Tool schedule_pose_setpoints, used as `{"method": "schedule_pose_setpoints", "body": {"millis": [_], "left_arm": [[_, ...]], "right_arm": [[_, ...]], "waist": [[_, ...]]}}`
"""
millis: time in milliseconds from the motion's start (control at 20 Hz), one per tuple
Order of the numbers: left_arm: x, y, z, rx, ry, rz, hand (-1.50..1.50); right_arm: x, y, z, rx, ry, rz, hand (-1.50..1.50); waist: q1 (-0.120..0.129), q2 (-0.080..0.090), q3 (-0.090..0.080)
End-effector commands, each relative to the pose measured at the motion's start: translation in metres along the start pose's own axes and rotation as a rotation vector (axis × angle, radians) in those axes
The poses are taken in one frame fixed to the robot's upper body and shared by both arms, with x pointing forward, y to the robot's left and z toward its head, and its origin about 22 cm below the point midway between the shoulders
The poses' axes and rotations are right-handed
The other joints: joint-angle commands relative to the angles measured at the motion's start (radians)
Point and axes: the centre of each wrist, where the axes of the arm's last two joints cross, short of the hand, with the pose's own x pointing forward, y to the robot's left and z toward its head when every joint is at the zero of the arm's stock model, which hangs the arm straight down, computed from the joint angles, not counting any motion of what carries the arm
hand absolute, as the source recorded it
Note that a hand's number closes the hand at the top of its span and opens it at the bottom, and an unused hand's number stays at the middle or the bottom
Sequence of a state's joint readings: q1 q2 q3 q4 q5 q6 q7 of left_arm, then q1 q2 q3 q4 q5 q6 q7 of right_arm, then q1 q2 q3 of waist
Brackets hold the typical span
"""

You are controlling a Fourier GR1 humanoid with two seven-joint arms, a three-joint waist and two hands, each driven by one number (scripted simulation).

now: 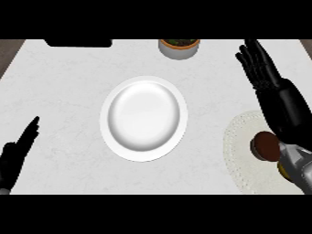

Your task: Pick the cupcake from the placemat and place it in the plate

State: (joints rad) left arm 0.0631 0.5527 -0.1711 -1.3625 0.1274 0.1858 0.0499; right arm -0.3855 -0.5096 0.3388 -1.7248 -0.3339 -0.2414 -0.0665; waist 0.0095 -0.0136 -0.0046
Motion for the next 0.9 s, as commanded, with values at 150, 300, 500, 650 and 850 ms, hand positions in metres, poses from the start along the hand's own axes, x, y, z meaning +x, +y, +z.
{"method": "schedule_pose_setpoints", "body": {"millis": [150,300,500,650,850], "left_arm": [[0.032,0.008,-0.008,0.102,-0.21,-0.018,0.0],[0.025,0.004,-0.001,0.091,-0.246,-0.014,0.0],[0.016,0.001,0.007,0.09,-0.263,-0.002,0.0],[0.009,-0.003,0.015,0.087,-0.283,-0.008,0.0],[0.013,-0.009,-0.001,0.094,-0.279,-0.012,0.0]], "right_arm": [[-0.019,-0.035,0.022,-0.223,0.069,-0.45,-1.5],[-0.037,-0.102,0.056,-0.325,0.305,0.084,-1.5],[-0.059,-0.072,0.103,-0.677,0.093,-0.165,-1.5],[-0.051,-0.081,0.137,-0.775,0.018,-0.221,-1.5],[-0.032,-0.083,0.182,-0.699,-0.011,-0.223,-1.5]], "waist": [[-0.027,0.012,0.011],[-0.043,0.013,0.001],[-0.036,0.007,0.006],[-0.035,0.008,0.005],[-0.028,0.012,0.005]]}}
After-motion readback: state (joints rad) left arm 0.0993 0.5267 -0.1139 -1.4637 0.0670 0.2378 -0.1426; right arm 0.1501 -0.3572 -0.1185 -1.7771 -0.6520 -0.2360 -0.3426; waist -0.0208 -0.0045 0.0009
